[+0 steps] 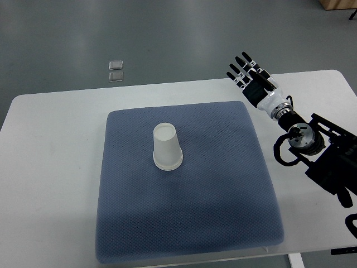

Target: Stack paper cups

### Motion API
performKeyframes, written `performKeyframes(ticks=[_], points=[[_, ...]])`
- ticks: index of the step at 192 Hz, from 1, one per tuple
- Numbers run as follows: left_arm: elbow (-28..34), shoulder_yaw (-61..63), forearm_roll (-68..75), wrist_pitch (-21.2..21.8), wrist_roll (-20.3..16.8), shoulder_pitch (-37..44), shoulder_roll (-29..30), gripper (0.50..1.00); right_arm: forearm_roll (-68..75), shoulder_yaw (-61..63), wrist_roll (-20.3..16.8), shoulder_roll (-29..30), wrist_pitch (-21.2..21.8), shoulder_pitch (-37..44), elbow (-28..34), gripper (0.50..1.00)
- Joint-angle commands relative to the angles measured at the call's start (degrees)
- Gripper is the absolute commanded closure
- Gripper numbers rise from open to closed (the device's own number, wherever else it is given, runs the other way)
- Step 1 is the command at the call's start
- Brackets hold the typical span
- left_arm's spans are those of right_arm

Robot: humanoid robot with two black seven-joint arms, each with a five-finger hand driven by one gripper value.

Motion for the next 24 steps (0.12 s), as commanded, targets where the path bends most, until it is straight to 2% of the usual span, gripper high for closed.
performKeyframes(ticks=[1,24], points=[[-0.01,-0.01,0.0,0.01,0.0,0.0,0.0,0.5,-0.01,0.01,0.0,0.28,0.76,-0.51,-0.6,0.587],[-0.01,0.08,0.0,0.01,0.0,0.0,0.0,0.5,-0.09,0.01,0.0,0.63,0.85,-0.78,-0.6,0.587]])
